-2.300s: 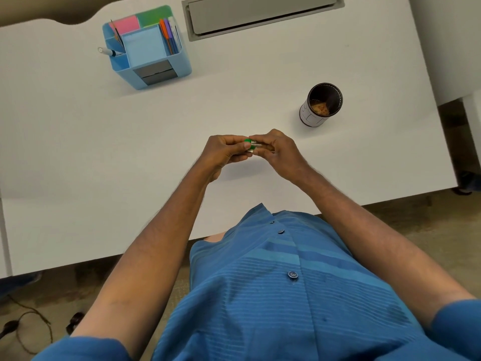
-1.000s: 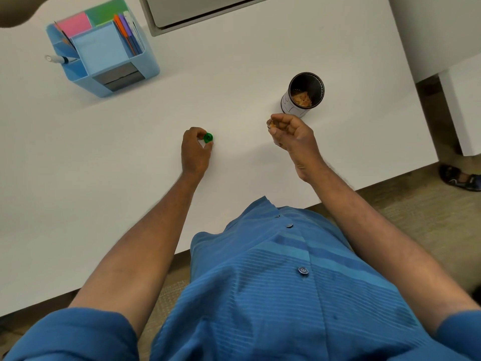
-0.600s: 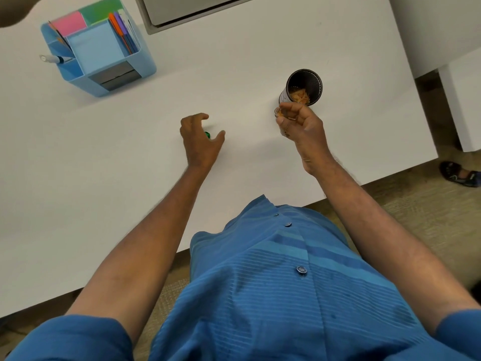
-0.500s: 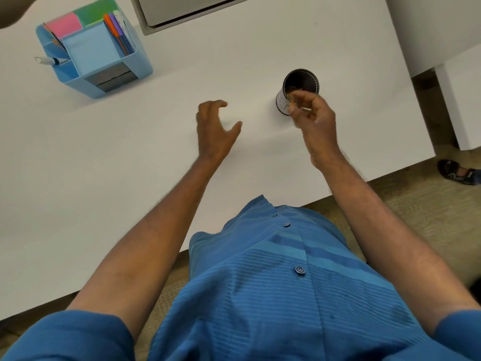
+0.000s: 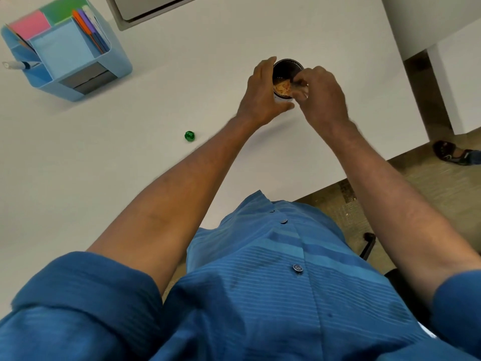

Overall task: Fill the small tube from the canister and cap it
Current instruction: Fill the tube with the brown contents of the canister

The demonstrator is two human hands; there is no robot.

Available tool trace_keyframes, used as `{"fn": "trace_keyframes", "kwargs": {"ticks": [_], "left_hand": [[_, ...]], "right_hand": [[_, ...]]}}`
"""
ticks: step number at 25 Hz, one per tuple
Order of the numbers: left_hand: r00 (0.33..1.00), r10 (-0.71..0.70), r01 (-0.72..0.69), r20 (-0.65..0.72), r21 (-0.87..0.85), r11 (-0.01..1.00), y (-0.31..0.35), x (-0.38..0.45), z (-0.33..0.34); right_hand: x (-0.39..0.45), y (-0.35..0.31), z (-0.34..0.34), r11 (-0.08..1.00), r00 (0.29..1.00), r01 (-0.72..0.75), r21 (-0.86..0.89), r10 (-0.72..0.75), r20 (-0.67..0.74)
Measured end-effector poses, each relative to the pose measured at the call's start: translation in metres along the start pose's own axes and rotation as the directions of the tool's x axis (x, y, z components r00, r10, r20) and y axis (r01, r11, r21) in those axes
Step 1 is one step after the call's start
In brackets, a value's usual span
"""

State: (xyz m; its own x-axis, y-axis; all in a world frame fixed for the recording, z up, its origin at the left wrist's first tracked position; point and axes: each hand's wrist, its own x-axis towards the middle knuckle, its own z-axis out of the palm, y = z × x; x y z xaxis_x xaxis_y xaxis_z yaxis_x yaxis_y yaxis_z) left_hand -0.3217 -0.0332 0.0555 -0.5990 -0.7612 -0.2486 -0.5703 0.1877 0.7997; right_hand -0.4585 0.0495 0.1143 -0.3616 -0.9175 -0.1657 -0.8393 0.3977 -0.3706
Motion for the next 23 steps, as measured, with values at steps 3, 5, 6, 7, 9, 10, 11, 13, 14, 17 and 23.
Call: {"fn": "trace_keyframes", "kwargs": {"ticks": [3, 5, 6, 7, 9, 10, 11, 13, 14, 17, 23], "left_hand": [[0.999, -0.002, 0.002, -0.033, 0.013, 1.0, -0.003, 0.009, 0.01], [0.997, 0.022, -0.021, -0.068, 0.017, 1.0, -0.004, 0.011, 0.014], [0.996, 0.03, -0.029, -0.078, 0.012, 1.0, -0.004, 0.012, 0.014], [0.996, 0.037, -0.036, -0.085, 0.005, 0.999, -0.003, 0.012, 0.014], [0.995, 0.043, -0.044, -0.091, -0.009, 0.999, -0.001, 0.011, 0.011], [0.995, 0.044, -0.046, -0.095, -0.015, 0.999, -0.001, 0.01, 0.01], [0.994, 0.046, -0.048, -0.095, -0.02, 0.999, -0.001, 0.011, 0.01], [0.993, 0.048, -0.051, -0.105, -0.021, 0.998, -0.001, 0.011, 0.01], [0.993, 0.047, -0.049, -0.105, -0.022, 0.999, -0.001, 0.011, 0.011], [0.995, 0.038, -0.04, -0.098, -0.022, 0.999, -0.003, 0.011, 0.011], [0.994, 0.033, -0.035, -0.103, -0.016, 0.999, -0.005, 0.012, 0.012]], "right_hand": [[0.006, 0.0, 0.003, 1.0, 1.0, -0.001, -0.002, 0.001, -0.002], [0.008, 0.002, 0.005, 1.0, 1.0, 0.013, 0.002, -0.013, -0.003], [0.008, 0.003, 0.006, 1.0, 1.0, 0.022, 0.009, -0.022, -0.002], [0.008, 0.005, 0.007, 0.999, 1.0, 0.031, 0.017, -0.031, -0.001], [0.008, 0.007, 0.01, 0.999, 0.999, 0.042, 0.034, -0.042, -0.009], [0.007, 0.008, 0.011, 0.998, 0.999, 0.043, 0.048, -0.042, -0.019], [0.007, 0.009, 0.011, 0.997, 0.999, 0.039, 0.069, -0.037, -0.028], [0.004, 0.008, 0.01, 0.993, 0.998, 0.04, 0.114, -0.035, -0.047], [0.004, 0.008, 0.009, 0.99, 0.998, 0.045, 0.132, -0.037, -0.057], [0.007, 0.007, 0.008, 0.992, 0.996, 0.054, 0.115, -0.046, -0.073], [0.009, 0.005, 0.011, 0.99, 0.997, 0.048, 0.134, -0.039, -0.073]]}}
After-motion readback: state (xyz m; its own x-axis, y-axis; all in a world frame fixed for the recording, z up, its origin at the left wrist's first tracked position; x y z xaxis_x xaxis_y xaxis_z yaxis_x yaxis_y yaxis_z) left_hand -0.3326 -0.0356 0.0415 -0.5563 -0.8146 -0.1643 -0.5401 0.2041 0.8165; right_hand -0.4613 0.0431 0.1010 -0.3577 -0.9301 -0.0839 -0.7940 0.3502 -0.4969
